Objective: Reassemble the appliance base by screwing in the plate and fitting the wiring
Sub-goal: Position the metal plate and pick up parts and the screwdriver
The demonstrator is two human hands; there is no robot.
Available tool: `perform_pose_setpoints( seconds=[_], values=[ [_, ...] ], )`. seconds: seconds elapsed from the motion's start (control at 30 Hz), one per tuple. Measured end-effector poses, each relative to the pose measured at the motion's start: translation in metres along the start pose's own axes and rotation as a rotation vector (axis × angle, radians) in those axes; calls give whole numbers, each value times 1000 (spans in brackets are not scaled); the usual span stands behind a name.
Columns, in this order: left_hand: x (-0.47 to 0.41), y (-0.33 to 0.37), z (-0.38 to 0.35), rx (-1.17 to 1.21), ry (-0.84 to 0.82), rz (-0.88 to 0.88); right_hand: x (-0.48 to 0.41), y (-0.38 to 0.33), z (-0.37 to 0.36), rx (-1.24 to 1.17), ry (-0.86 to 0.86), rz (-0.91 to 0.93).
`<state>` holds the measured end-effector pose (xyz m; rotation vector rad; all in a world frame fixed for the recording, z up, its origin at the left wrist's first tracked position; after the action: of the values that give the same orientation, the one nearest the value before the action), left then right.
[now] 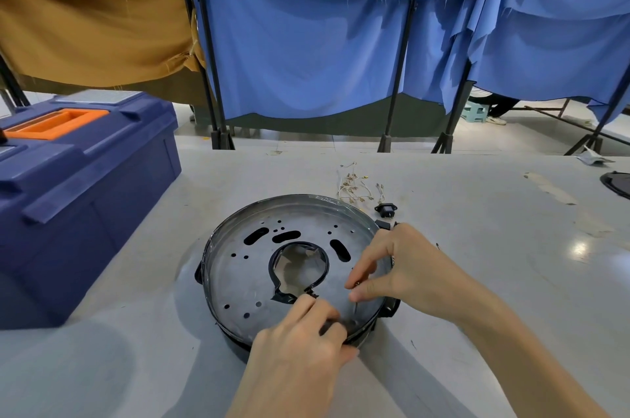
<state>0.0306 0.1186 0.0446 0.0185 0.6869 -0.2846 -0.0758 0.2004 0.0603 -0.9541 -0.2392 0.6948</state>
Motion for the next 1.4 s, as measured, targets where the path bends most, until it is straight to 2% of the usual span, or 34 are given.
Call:
perform_pose_setpoints(
  seconds=[0.23, 0.67, 1.03, 1.27, 1.4],
  values=[
    [2, -4, -4, 14, -13, 30, -1, 2, -7, 49, -42, -45],
    [3, -5, -6, 45, -36, 47, 2, -9, -10, 124, -73, 6],
    [2, -5, -6, 42, -40, 58, 5, -11, -20, 340, -154, 26],
    [2, -5, -4, 44, -22, 61, 6, -19, -28, 426, -197, 109],
    [1, -4, -3, 29, -38, 56, 3, -15, -30, 395, -204, 58]
  ],
)
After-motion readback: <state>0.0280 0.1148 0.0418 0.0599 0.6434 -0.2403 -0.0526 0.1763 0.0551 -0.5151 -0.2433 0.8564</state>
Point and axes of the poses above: each hand's wrist, its own x-axis away from the middle knuckle, its own z-axis out of the back of the hand, y = z × x, the point moved 8 cm from there along -x, towards the middle knuckle, and after that the axes turned 7 degrees about -x, right-handed, at the moved point
